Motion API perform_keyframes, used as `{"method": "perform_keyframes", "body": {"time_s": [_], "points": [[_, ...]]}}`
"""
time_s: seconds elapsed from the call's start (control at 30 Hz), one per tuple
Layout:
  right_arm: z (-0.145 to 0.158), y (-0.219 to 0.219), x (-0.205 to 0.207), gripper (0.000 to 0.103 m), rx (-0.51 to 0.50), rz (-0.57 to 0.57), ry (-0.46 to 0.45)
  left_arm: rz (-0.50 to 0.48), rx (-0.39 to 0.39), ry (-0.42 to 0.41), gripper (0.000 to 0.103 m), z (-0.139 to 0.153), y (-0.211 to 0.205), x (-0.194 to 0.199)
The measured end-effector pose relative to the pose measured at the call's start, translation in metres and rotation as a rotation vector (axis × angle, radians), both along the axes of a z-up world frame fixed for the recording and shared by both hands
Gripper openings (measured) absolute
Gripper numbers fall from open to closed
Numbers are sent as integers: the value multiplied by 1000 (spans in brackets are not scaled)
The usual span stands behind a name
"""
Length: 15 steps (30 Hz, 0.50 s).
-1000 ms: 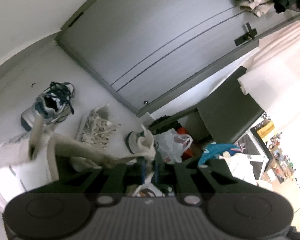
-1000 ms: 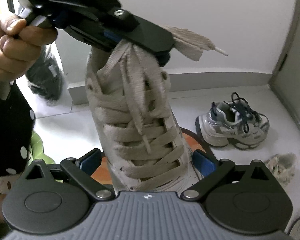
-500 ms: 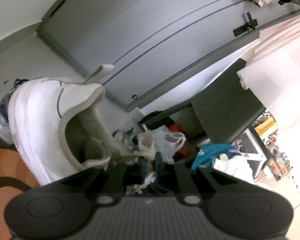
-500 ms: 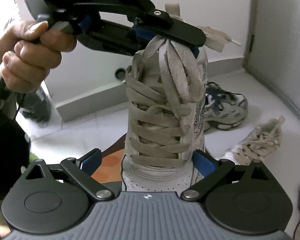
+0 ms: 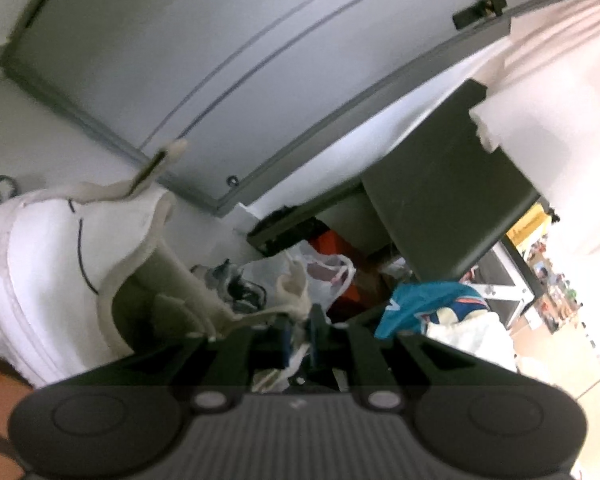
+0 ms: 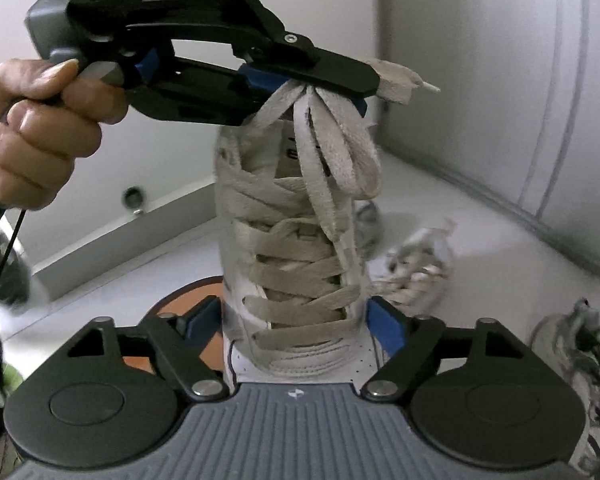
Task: Organize scattered shoes
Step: 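Lower the white sneaker beside the snakeskin sneaker and open the left tool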
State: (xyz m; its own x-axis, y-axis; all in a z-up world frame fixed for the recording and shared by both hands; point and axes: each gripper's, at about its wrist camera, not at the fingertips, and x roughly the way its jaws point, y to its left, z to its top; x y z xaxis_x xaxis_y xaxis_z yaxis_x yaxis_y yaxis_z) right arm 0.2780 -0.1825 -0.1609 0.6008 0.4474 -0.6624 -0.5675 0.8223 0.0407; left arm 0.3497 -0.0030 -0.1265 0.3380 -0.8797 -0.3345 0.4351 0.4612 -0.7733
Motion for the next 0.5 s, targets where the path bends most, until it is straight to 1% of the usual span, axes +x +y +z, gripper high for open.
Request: {"method": "perform_keyframes", "body": {"time_s": [0.1,0.2,0.37,0.5], "points": [[-11,-14,11,81,-4,-55,-3,-10,-3,14,9,-10,-15,12],[-24,-24,22,80,-2,-107,3,-13,9,20,9,-22,-29,25],[-43,-29,38,79,-1,-206,12,-30,30,19,9,-41,-53,48],[-60,-31,48,79,7,-322,22,-47,60,33,9,-54,-73,63]]}}
